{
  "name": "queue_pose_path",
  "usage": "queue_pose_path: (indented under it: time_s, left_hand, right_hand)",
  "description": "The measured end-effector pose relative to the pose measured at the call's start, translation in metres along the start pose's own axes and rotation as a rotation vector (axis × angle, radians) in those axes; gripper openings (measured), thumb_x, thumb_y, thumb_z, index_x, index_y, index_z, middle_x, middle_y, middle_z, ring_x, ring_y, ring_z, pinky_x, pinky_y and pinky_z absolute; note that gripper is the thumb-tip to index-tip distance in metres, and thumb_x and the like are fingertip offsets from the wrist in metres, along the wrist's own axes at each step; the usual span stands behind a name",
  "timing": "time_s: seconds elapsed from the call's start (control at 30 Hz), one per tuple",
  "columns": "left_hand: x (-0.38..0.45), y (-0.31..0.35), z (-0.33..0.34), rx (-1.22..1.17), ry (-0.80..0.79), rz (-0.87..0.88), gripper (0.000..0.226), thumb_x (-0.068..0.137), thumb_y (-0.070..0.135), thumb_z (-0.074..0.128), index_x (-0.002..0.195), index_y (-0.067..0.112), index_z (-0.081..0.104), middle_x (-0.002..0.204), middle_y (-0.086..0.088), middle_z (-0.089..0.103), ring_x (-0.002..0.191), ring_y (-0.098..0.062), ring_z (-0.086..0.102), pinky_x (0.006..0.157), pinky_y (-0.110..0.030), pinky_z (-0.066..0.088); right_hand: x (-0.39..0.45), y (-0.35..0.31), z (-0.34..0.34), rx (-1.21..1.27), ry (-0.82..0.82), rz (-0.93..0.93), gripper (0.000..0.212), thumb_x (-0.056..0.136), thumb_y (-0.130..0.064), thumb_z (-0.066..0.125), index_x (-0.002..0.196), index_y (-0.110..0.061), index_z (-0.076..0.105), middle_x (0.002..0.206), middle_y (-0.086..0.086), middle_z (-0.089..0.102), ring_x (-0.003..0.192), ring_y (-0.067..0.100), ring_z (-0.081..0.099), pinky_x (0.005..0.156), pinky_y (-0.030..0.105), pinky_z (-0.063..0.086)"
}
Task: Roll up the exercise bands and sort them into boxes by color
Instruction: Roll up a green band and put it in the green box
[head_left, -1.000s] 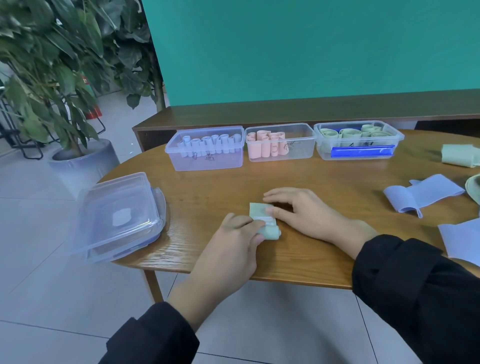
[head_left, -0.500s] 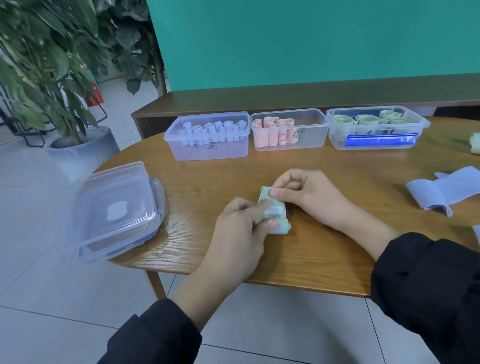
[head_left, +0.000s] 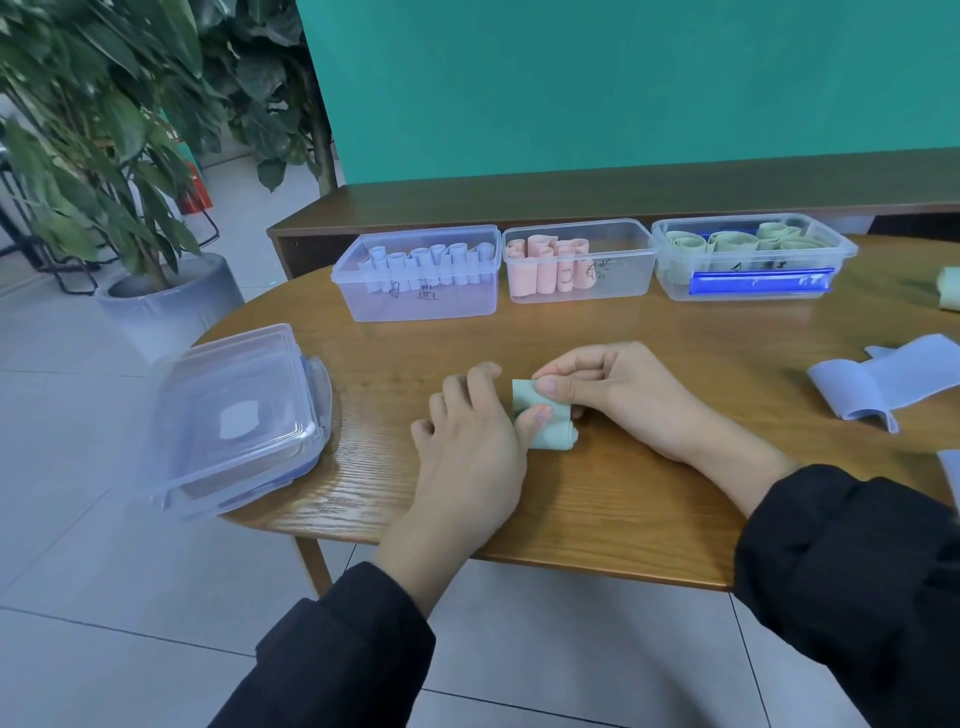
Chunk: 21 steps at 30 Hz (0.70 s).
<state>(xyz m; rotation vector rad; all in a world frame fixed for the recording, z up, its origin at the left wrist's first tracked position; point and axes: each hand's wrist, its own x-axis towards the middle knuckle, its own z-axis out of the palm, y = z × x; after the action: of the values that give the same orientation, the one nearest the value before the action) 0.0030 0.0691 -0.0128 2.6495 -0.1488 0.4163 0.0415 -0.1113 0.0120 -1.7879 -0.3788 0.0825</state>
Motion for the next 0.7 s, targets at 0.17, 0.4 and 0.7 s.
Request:
queue_pose_path:
  time_s: [0.17,0.4,0.7]
  left_hand:
    - [0.006,0.001,0.007,0.082,0.048,0.002,0.073,0.096,0.066,0.008,0.149,0.022,0.029,0.133,-0.006,0.044,0.122,-0.027,0.044,0.095,-0.046,0.034]
    - [0.019,0.002,0.009,0.148,0.102,-0.057,0.070,0.096,0.059,0.001,0.135,0.018,0.043,0.120,-0.007,0.047,0.110,-0.030,0.046,0.089,-0.046,0.031]
    - [0.034,0.008,0.006,0.186,0.051,-0.158,0.055,0.103,0.055,0.009,0.114,0.017,0.048,0.115,-0.006,0.049,0.108,-0.028,0.046,0.092,-0.046,0.032]
  right_hand:
    - [-0.004,-0.002,-0.001,-0.045,-0.031,-0.014,0.037,0.094,-0.044,0.061,0.101,-0.013,0.079,0.095,0.012,0.077,0.079,0.014,0.065,0.081,0.030,0.054]
    - [-0.012,-0.011,-0.008,-0.053,-0.181,0.057,0.038,0.078,-0.024,0.082,0.114,-0.019,0.072,0.104,-0.005,0.078,0.093,0.003,0.071,0.080,0.011,0.049]
    - [-0.006,-0.002,0.001,-0.153,-0.056,-0.033,0.032,0.077,-0.017,0.086,0.107,-0.021,0.075,0.097,-0.010,0.078,0.093,0.003,0.072,0.081,0.010,0.048]
